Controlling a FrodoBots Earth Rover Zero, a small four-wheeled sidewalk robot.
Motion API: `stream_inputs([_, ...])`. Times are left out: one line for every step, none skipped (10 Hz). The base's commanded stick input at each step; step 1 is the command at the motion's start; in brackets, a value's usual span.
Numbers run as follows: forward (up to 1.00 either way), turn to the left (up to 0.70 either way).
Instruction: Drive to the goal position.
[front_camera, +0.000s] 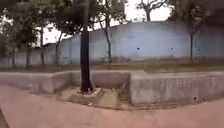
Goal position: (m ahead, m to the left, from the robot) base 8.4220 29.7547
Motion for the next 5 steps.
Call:
stream_inputs([0.0, 1.0])
stream_inputs([0.0, 1.0])
stream_inputs([0.0, 1.0])
stream_inputs([0.0, 1.0])
stream_inputs([0.0, 1.0])
